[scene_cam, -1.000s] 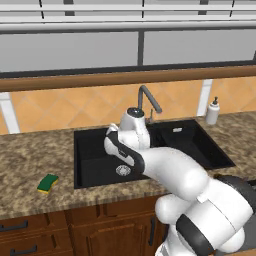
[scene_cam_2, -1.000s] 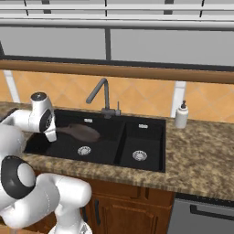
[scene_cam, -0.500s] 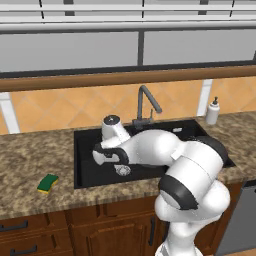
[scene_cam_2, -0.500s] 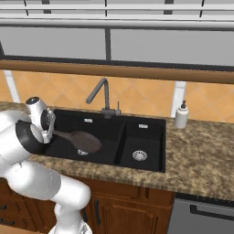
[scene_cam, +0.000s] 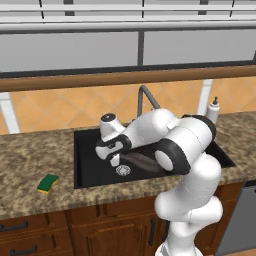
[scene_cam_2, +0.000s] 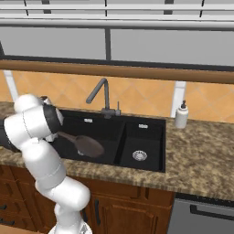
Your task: Pick the pan and sponge and place them into the sink. Then turn on the water.
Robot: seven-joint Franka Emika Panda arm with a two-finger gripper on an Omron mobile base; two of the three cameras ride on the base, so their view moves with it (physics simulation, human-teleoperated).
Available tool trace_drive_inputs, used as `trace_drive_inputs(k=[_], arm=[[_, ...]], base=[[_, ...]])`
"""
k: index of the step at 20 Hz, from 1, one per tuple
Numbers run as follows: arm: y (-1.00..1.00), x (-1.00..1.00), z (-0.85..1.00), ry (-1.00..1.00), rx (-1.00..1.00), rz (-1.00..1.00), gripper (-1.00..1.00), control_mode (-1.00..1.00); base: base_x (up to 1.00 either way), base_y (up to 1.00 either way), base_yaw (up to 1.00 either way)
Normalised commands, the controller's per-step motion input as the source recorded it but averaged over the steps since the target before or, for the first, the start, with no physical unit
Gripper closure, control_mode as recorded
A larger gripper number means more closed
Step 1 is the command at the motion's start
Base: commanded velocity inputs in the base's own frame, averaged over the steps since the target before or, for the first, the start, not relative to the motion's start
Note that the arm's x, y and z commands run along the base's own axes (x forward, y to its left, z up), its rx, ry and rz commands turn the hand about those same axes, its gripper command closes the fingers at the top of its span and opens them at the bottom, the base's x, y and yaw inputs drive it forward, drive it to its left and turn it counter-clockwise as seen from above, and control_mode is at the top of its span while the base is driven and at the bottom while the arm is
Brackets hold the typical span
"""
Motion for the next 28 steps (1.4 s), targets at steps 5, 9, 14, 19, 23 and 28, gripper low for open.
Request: trace_drive_inputs(k=[5, 9, 14, 19, 23, 28], arm=[[-0.16, 0.46, -0.34, 0.00, 0.00, -0.06, 1.00, -1.00], [-0.34, 0.31, -0.43, -0.01, 0.00, -0.01, 1.00, -1.00], [-0.11, 0.36, -0.46, -0.02, 0.00, 0.00, 1.00, -1.00], [0.00, 0.35, -0.55, -0.06, -0.03, 0.00, 1.00, -1.00], [0.00, 0.30, -0.61, -0.06, -0.05, 0.00, 1.00, -1.00], [0.00, 0.13, -0.76, -0.01, -0.05, 0.00, 1.00, -1.00]], base=[[0.00, 0.00, 0.00], [0.00, 0.00, 0.00], [0.00, 0.00, 0.00], [0.00, 0.00, 0.00], [0.00, 0.00, 0.00], [0.00, 0.00, 0.00]])
